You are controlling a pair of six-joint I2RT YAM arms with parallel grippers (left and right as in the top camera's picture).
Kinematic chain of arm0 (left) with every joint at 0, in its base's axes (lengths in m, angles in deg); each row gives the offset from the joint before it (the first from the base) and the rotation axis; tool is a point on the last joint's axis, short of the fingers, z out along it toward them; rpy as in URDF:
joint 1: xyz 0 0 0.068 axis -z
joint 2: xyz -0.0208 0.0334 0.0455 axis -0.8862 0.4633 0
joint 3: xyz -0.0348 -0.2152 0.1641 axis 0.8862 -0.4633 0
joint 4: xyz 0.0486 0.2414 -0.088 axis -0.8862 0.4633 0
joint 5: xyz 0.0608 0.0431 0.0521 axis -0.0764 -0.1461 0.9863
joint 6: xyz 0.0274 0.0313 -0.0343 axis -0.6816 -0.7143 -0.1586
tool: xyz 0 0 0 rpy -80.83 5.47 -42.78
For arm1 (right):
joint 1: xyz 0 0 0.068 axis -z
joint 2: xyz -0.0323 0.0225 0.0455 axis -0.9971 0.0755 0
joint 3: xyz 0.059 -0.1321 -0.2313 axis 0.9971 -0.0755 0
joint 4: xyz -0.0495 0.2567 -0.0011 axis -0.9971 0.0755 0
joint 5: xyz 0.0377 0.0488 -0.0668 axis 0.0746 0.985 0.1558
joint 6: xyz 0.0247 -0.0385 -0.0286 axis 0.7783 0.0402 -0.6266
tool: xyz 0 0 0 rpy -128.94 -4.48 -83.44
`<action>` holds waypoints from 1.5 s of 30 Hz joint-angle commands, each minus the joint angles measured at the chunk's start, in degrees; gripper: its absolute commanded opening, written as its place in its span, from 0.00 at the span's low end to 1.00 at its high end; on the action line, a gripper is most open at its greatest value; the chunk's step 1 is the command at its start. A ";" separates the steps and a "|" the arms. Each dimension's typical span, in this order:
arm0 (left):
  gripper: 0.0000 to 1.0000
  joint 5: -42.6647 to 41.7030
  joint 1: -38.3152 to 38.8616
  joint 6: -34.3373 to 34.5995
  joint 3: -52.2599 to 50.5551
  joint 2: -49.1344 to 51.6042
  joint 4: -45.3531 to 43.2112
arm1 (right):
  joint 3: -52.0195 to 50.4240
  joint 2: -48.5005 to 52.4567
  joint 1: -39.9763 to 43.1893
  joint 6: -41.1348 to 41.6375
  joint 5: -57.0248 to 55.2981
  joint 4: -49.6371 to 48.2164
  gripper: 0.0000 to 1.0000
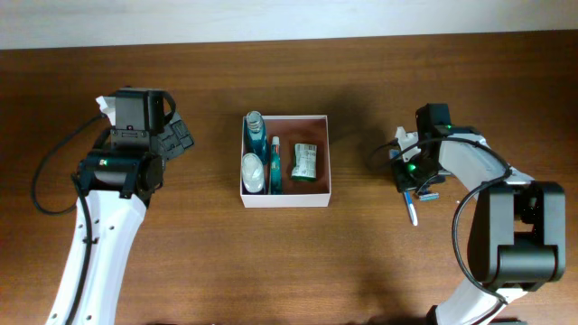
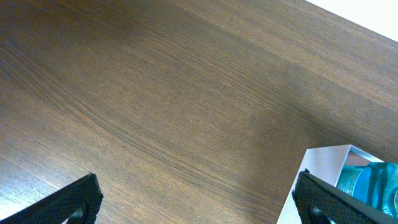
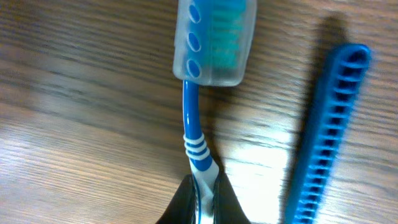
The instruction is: Pack container
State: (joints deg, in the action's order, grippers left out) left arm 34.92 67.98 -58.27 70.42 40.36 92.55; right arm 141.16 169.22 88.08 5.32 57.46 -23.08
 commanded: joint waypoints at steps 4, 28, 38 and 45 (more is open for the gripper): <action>0.99 -0.02 -0.39 0.31 0.46 0.28 0.04 | 5.35 -1.60 -0.24 0.44 12.90 1.77 0.04; 0.99 -0.02 -0.39 0.31 0.46 0.28 0.04 | 19.80 -7.76 -21.68 3.87 16.50 -1.05 0.04; 0.99 -0.02 -0.39 0.31 0.46 0.28 0.04 | 19.74 -5.57 -26.45 3.91 13.38 -5.20 0.04; 0.99 -0.02 -0.39 0.31 0.46 0.28 0.04 | 19.34 -3.78 -26.64 4.17 13.31 -5.20 0.04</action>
State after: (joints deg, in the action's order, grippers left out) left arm 34.92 67.98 -58.27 70.42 40.36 92.55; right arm 160.26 164.20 61.94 9.32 71.47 -28.13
